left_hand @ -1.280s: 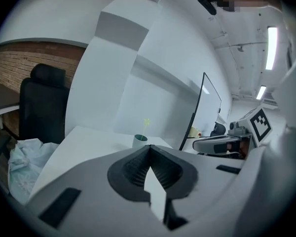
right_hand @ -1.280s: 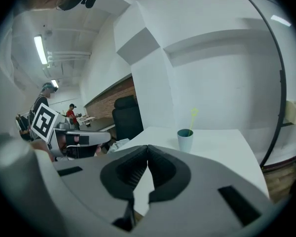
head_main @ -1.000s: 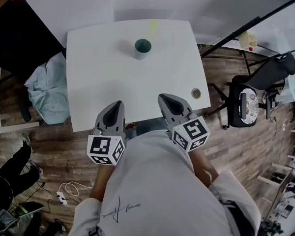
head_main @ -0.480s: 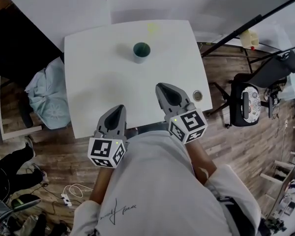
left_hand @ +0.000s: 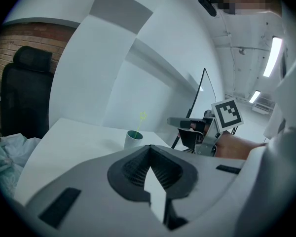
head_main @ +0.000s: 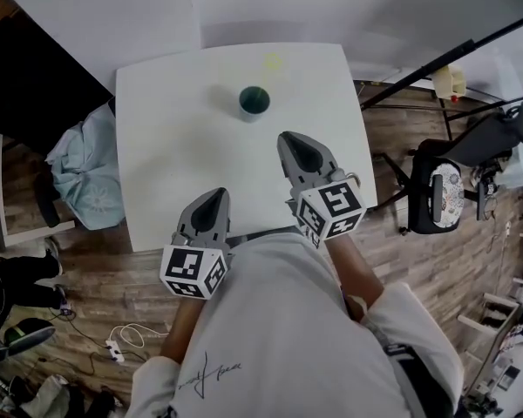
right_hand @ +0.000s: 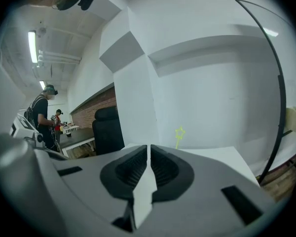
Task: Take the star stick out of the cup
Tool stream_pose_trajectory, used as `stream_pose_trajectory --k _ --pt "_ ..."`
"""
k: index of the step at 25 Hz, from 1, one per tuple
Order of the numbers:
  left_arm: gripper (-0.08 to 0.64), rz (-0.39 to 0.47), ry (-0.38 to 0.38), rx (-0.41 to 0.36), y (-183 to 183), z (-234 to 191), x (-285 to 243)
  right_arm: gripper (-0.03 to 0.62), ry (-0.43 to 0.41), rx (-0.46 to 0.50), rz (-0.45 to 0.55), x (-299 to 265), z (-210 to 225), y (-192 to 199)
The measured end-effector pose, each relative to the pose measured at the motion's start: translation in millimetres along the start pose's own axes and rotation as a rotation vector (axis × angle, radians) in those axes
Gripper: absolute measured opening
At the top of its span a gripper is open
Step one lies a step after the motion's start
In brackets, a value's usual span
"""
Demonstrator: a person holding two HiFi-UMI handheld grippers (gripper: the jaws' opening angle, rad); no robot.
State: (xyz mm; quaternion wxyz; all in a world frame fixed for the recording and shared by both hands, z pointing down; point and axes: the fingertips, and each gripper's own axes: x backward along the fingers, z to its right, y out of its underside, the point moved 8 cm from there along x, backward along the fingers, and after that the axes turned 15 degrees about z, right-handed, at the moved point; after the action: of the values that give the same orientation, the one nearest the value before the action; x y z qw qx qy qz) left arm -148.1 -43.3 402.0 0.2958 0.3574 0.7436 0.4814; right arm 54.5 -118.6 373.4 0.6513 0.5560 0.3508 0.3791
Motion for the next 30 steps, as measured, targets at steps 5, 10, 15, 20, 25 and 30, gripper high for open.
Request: stream_pose_trajectory --k 5,10,15,20,25,30 --pt "-0.006 -0.008 0.003 0.004 2 4 -9 0.038 0.005 -0.008 -0.007 -13 15 3" --pt "-0.006 -0.031 -0.002 0.024 7 6 -12 0.081 0.007 -0.016 -0.012 -25 26 7" --pt "-0.006 -0.054 -0.009 0.045 11 7 -12 0.092 0.004 -0.028 -0.014 -34 34 9" --pt "-0.006 -0.07 -0.022 0.06 16 9 -13 0.091 0.002 -0.041 -0.038 -45 47 18" --pt "-0.006 -0.087 -0.055 0.083 22 7 -6 0.091 -0.006 -0.045 -0.047 -57 53 24" --pt "-0.006 -0.09 -0.074 0.086 22 4 -6 0.086 -0.008 -0.048 -0.055 -70 60 30"
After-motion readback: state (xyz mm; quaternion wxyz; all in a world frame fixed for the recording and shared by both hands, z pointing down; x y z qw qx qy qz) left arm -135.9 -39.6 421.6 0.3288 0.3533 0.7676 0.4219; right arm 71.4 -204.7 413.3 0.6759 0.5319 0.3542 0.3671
